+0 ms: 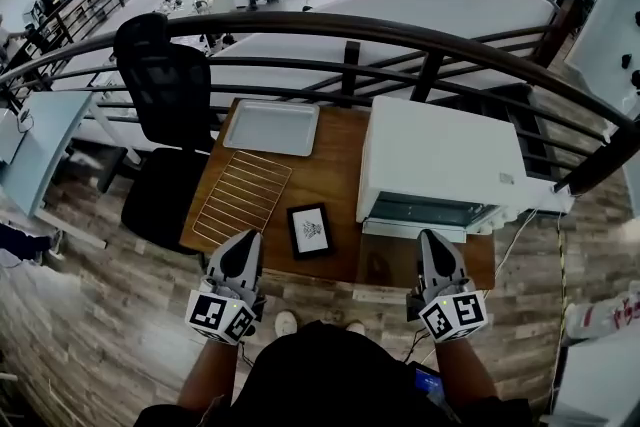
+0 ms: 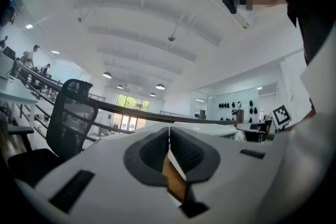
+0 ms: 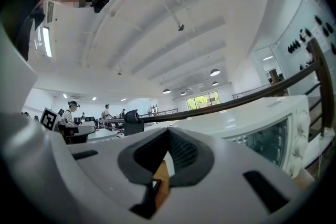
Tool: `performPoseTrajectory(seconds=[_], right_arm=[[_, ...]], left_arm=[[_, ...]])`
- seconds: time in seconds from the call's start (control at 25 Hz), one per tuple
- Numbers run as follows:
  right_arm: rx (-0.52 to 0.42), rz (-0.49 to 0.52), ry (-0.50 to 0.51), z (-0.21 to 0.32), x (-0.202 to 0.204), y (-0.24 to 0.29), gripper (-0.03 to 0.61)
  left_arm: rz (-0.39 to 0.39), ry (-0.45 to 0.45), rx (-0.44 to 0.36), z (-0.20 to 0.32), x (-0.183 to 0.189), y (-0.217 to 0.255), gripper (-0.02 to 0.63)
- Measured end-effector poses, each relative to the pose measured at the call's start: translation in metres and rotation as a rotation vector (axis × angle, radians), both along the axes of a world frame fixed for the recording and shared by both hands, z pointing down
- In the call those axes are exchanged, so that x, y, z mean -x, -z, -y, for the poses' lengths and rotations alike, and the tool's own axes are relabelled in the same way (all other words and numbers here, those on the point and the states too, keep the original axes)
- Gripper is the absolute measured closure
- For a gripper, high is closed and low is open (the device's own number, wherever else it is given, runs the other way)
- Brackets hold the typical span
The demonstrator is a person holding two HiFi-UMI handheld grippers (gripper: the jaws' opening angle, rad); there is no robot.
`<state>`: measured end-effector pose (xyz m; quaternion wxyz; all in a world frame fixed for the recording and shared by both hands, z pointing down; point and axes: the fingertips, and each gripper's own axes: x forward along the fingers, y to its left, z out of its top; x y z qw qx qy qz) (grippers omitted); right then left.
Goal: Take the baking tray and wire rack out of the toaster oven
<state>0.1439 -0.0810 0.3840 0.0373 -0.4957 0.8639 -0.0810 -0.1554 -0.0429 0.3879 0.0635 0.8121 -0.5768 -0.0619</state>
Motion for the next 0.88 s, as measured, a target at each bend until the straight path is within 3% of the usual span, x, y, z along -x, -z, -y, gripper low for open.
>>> performPoseTrajectory(seconds=[0.88], right_arm=[[0.021, -0.034, -0.019, -0.003, 0.0, -0.008, 0.583]], left_arm=[[-0.061, -0.02, 0.049, 0.006, 0.003, -0.012, 0.6]])
